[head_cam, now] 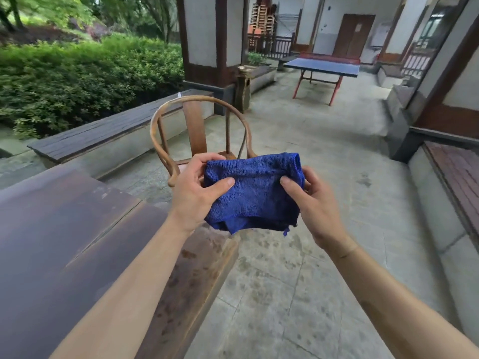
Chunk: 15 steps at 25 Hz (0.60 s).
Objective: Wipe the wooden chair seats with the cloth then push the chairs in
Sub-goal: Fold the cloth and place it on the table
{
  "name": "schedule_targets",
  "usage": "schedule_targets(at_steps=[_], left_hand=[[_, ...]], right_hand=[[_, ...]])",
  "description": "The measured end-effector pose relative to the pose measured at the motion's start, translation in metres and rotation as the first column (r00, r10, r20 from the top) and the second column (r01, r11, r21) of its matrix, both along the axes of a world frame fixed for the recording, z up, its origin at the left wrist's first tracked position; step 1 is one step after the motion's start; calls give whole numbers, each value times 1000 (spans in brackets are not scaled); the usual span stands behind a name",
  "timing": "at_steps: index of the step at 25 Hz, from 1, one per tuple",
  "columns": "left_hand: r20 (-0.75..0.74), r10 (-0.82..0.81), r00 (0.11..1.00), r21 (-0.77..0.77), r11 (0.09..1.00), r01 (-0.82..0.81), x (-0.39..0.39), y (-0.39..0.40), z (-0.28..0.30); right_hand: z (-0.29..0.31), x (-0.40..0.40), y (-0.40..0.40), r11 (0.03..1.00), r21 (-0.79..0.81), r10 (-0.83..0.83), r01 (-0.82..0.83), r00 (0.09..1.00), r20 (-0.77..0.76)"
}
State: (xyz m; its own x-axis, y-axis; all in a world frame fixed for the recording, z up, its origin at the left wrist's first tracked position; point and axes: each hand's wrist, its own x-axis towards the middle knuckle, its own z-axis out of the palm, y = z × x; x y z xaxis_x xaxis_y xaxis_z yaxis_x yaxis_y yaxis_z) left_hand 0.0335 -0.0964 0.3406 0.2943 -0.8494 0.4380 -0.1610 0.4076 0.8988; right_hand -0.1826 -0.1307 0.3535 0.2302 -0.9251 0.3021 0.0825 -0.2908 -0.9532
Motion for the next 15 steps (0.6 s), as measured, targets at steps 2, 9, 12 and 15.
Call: schedule_targets(at_steps=[2, 9, 12, 15], left_hand=[[-7, 61, 998, 11, 998, -61, 0, -25, -3], [-60, 290, 955, 37, 957, -288, 62, -70, -15], [-93, 399, 912, 56, 917, -396, 100, -76, -17], [-85, 499, 862, 64, 867, -495, 130, -73, -21]], right_hand=[[-3, 4, -39, 998, 18, 52, -52, 999, 4], [-23, 89, -137, 957, 9, 289, -289, 957, -11], [-24, 139, -165, 917, -21, 397, -398, 917, -41], [-29, 183, -183, 872, -4, 489, -490, 871, -36]])
